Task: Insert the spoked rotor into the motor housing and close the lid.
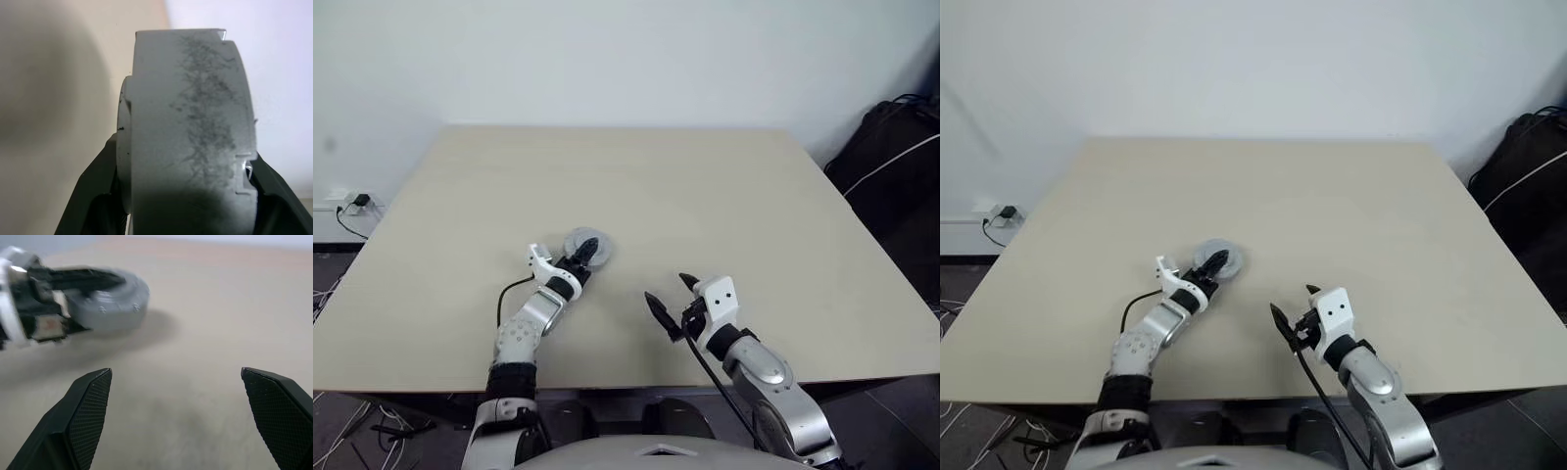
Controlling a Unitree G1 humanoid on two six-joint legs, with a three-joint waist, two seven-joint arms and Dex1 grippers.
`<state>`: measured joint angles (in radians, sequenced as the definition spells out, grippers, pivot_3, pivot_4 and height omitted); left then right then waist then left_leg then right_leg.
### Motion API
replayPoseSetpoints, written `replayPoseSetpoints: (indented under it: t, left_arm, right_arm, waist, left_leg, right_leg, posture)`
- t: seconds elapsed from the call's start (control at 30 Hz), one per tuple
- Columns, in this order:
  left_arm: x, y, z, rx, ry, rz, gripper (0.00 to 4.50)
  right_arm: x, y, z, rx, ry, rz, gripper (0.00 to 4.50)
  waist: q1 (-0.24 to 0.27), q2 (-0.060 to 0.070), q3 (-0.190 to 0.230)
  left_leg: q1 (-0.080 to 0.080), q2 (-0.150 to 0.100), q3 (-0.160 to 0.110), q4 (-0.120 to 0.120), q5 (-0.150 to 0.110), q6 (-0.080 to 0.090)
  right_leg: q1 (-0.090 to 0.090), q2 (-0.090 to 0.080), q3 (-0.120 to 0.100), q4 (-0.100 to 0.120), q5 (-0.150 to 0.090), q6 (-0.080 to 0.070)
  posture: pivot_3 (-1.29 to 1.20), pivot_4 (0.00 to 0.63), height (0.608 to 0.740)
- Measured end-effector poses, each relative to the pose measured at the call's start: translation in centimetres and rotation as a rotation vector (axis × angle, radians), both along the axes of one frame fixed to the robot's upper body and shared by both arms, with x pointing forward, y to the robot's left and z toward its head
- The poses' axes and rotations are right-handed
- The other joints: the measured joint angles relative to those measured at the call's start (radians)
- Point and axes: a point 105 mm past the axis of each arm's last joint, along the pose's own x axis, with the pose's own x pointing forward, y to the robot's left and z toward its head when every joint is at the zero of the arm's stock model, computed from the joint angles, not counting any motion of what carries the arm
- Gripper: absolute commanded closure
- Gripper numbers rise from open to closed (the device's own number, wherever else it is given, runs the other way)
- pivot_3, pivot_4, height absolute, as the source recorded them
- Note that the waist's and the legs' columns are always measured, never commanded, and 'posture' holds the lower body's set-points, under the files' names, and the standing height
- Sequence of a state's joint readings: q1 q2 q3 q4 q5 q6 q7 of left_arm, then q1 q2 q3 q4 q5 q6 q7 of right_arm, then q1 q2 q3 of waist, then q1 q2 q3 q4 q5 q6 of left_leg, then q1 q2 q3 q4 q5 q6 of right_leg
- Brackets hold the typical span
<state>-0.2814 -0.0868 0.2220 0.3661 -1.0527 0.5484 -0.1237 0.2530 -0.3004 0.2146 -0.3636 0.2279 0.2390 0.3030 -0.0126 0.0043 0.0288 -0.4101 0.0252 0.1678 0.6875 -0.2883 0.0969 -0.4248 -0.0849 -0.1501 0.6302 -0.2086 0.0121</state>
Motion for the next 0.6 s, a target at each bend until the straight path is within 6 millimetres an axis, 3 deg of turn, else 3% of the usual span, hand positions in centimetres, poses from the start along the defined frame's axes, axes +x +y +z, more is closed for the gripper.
replayPoseSetpoints:
  t: [0.3,0.5,0.6]
  left_arm:
    - [2.3,-0.5,-1.9,0.101,0.105,0.034,2.39]
    - [2.8,-0.8,-2.3,0.13,0.131,0.03,2.39]
    - [3.0,-0.9,-2.5,0.155,0.16,0.024,1.4]
  right_arm:
    - [0.1,-0.7,0.1,-0.015,0.0,-0.044,0.0]
    - [0.0,-0.5,0.2,-0.02,0.021,-0.045,0.0]
    - [-0.1,-0.4,0.1,-0.02,0.034,-0.042,0.0]
  waist:
    - [-0.008,-0.001,0.0]
    - [-0.007,-0.001,-0.001]
    - [-0.006,-0.002,-0.001]
  left_leg:
    - [0.001,0.002,0.0,0.001,0.001,-0.001]
    - [0.001,0.002,-0.001,0.003,0.001,-0.001]
    - [0.004,0.002,-0.001,0.005,0.0,-0.001]
  right_leg:
    - [0.0,0.004,0.001,0.001,0.001,-0.001]
    - [0.0,0.003,0.001,0.003,0.001,-0.001]
    - [0.002,-0.002,0.002,0.005,0.0,-0.003]
  posture:
    - [0.0,0.0,0.74]
    - [0.0,0.0,0.74]
    - [0.0,0.0,0.74]
